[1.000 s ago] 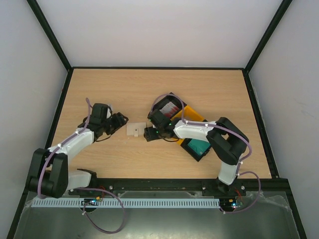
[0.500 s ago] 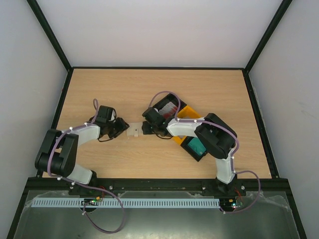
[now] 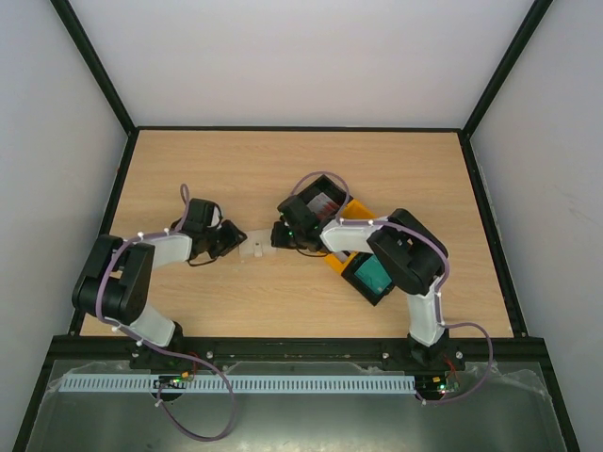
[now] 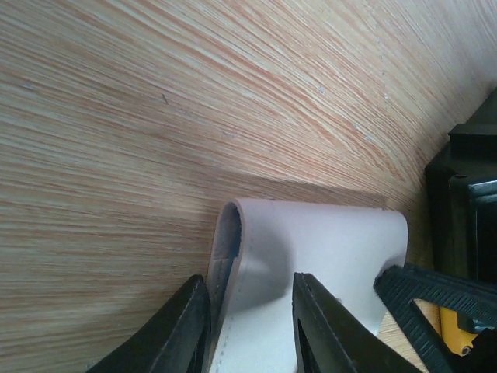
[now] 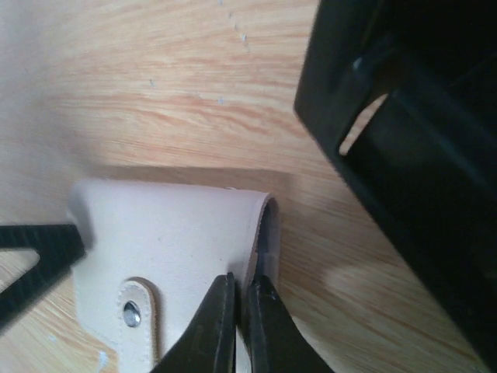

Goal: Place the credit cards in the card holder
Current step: Open the card holder at the center of the board.

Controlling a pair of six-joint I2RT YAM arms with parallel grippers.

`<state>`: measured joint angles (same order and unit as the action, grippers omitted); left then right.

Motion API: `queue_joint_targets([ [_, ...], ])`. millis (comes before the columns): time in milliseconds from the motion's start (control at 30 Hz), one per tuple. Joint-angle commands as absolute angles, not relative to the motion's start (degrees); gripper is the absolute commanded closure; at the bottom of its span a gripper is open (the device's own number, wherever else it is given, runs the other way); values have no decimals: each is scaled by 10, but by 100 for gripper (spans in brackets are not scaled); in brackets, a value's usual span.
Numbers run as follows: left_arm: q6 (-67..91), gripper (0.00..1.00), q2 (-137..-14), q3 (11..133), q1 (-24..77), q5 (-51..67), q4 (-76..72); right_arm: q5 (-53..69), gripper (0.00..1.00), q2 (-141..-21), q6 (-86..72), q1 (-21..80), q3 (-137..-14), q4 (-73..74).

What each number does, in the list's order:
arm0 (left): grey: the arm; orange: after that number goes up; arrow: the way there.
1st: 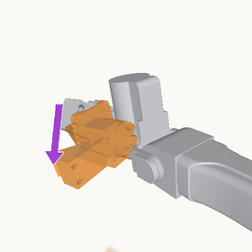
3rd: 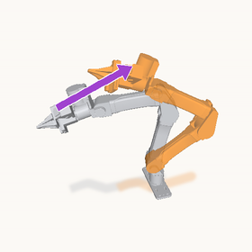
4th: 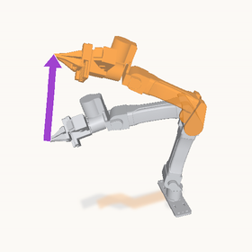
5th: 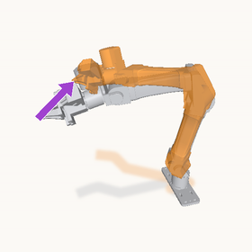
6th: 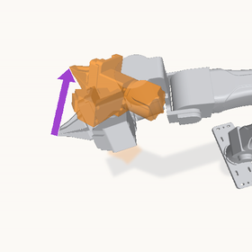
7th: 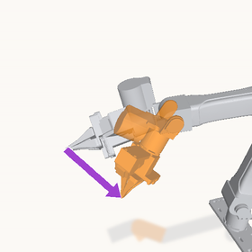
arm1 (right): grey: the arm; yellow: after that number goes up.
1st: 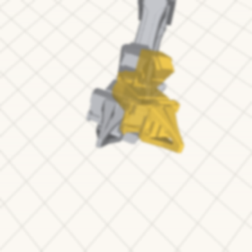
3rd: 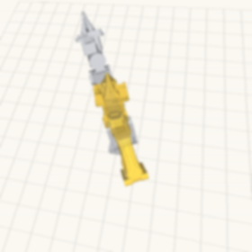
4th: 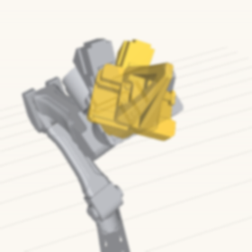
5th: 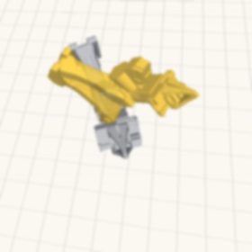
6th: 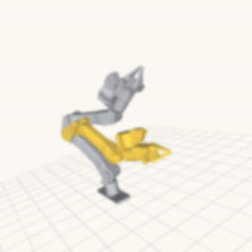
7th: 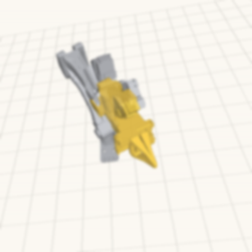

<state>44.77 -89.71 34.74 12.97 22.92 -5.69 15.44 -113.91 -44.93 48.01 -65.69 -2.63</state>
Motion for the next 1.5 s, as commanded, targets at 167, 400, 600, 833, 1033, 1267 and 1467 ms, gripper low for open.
queue_joint_targets([
  [167, 457, 52, -784, 301, 139, 218, -64, 190, 98, -1088, -410, 463, -640, -57],
  [400, 375, 30, -693, 372, 140, 224, 58, 249, 98, -979, -238, 443, -620, -26],
  [600, 300, 16, -659, 419, 141, 335, 119, 362, 98, -894, -110, 434, -600, 2],
  [833, 217, 4, -618, 448, 141, 444, 170, 484, 98, -832, -32, 424, -595, 53],
  [1033, 264, 6, -573, 388, 185, 572, 38, 571, 98, -819, 78, 418, -608, 160],
  [1267, 268, 20, -552, 369, 221, 574, 20, 597, 98, -852, 115, 406, -649, 228],
  [1467, 250, 18, -566, 376, 223, 560, 54, 629, 98, -834, 119, 384, -644, 220],
])
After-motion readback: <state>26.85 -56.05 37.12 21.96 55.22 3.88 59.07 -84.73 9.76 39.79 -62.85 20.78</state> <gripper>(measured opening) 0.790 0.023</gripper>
